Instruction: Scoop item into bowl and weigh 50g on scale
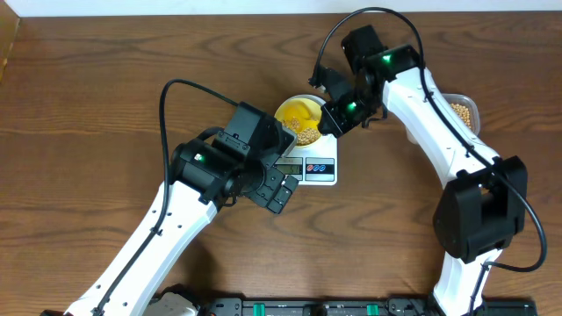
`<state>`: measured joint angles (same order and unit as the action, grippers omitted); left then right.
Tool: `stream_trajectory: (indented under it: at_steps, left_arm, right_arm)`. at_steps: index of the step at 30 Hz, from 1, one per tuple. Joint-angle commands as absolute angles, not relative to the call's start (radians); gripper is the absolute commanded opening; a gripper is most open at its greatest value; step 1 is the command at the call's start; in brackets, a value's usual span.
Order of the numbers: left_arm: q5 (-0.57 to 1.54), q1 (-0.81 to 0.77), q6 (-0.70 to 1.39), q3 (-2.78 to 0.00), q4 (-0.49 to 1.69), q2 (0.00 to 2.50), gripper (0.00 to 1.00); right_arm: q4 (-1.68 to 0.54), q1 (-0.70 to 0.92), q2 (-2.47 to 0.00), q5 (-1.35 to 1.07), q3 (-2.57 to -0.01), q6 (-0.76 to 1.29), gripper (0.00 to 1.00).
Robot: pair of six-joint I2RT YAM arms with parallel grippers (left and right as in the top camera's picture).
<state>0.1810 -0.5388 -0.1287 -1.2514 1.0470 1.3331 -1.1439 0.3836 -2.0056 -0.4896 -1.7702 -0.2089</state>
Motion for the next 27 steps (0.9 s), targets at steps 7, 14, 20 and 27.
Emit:
stream_trajectory:
  at_steps: [7,14,20,27]
  left_arm:
    - [0.178,-0.54,-0.131,-1.264,1.049,1.325,0.98]
    - [0.178,-0.54,-0.131,-1.264,1.049,1.325,0.98]
    - [0.178,-0.54,-0.131,-1.264,1.049,1.325,0.98]
    - [0.178,-0.54,-0.131,-1.264,1.049,1.325,0.98]
  right_arm:
    - [-1.137,0.351,-2.028,-0.609,-1.769,-0.16,0.01]
    - [-1.129,0.299,-2.027,-0.688,-1.769,-0.15,0.01]
    - [-1.133,0.276,-2.027,-0.733,-1.769,-0.149,0.01]
    - [-1.125,0.255,-2.026,-0.8,-1.779,-0.135,0.01]
